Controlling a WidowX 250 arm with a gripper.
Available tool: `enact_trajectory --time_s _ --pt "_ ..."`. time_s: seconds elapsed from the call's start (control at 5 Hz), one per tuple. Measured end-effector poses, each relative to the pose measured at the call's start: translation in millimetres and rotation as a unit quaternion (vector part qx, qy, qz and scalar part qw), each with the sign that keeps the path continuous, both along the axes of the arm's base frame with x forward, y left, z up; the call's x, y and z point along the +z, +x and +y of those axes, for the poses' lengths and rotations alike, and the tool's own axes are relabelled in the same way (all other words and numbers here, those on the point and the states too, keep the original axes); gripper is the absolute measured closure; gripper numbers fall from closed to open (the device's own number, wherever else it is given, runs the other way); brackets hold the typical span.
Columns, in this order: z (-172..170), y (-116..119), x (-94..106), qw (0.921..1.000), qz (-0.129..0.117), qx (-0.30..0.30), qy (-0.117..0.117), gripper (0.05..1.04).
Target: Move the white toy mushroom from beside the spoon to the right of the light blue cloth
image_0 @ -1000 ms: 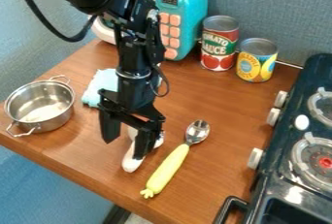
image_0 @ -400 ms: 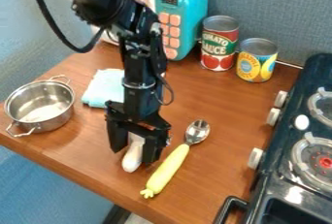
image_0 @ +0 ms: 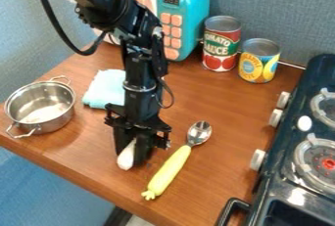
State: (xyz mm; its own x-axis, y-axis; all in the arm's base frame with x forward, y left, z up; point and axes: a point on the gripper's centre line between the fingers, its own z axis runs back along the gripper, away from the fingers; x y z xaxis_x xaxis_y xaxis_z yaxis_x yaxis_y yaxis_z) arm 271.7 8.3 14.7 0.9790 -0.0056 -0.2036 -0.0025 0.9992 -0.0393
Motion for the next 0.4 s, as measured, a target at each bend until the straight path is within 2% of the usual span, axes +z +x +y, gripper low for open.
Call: enact_trajectory --time_s 0.2,0.4 --pt "0 0 0.9 1.0 -0.001 0.002 0.001 0.752" --pt "-8 16 25.8 0.9989 -0.04 0.011 -0.022 0.757"
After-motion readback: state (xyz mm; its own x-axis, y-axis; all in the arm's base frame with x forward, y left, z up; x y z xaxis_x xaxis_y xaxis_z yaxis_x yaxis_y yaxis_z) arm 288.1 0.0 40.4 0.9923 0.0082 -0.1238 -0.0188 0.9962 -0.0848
